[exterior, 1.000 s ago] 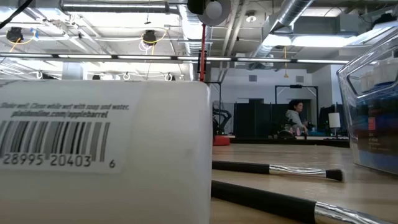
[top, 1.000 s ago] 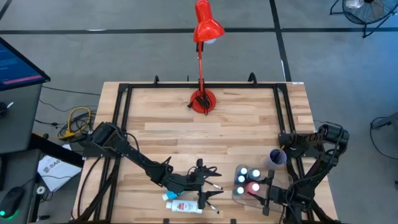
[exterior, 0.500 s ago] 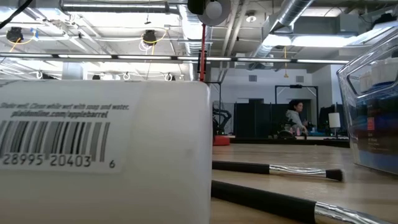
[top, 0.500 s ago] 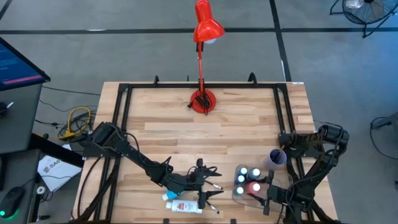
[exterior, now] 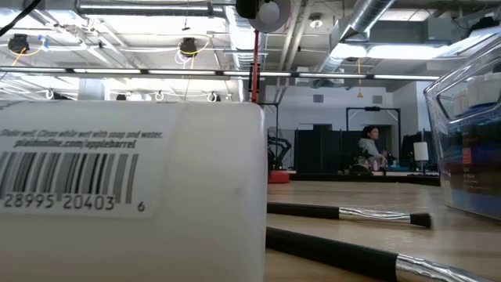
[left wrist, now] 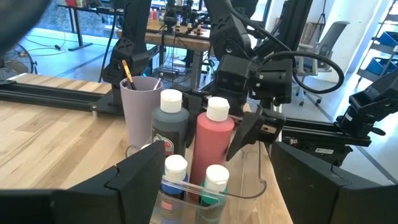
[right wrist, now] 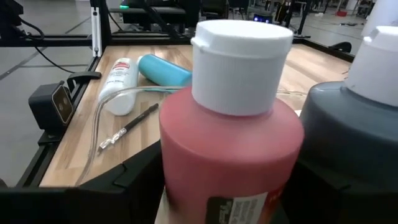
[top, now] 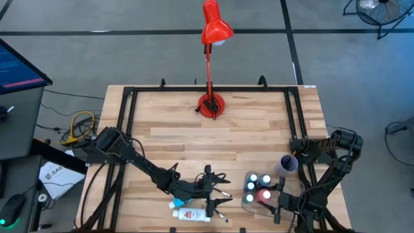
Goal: Pick & Place Paint Supplies
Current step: Put the pink paint bottle into the transparent bin, then adjust the black paint bottle in the transparent bin, then put the white paint bottle into the transparent bin
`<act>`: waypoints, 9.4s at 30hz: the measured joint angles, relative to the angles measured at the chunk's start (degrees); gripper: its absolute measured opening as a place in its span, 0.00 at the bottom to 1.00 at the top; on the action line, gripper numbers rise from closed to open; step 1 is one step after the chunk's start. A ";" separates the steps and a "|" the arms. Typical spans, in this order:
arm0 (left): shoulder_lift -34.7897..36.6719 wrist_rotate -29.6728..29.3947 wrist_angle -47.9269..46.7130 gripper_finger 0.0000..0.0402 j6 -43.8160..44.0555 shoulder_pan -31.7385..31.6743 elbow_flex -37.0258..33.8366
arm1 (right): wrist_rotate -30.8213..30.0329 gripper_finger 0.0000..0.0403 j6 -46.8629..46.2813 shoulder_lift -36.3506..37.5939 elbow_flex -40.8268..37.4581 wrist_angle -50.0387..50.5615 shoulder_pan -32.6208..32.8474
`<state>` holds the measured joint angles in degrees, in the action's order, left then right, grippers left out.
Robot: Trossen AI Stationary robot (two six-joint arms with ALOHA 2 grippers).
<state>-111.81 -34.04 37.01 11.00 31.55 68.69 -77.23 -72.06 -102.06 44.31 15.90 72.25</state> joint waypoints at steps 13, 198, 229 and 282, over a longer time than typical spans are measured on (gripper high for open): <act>0.00 0.00 -0.08 0.68 0.00 0.00 0.00 | 0.17 0.80 0.44 0.08 2.81 0.80 0.05; 0.55 2.71 -8.94 0.68 3.00 -0.13 -0.02 | 27.91 0.00 -26.39 2.42 23.81 56.08 0.99; 1.20 4.30 -12.20 0.68 5.25 -2.05 -0.01 | 4.39 0.00 17.55 2.42 38.53 40.57 -3.98; 23.16 32.86 -73.63 0.48 26.63 -5.52 -0.35 | 32.32 0.71 49.05 2.42 34.07 1.42 -17.43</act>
<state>-88.65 -1.18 -36.63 37.64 26.03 68.34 -44.91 -23.01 -99.63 78.38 17.33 54.82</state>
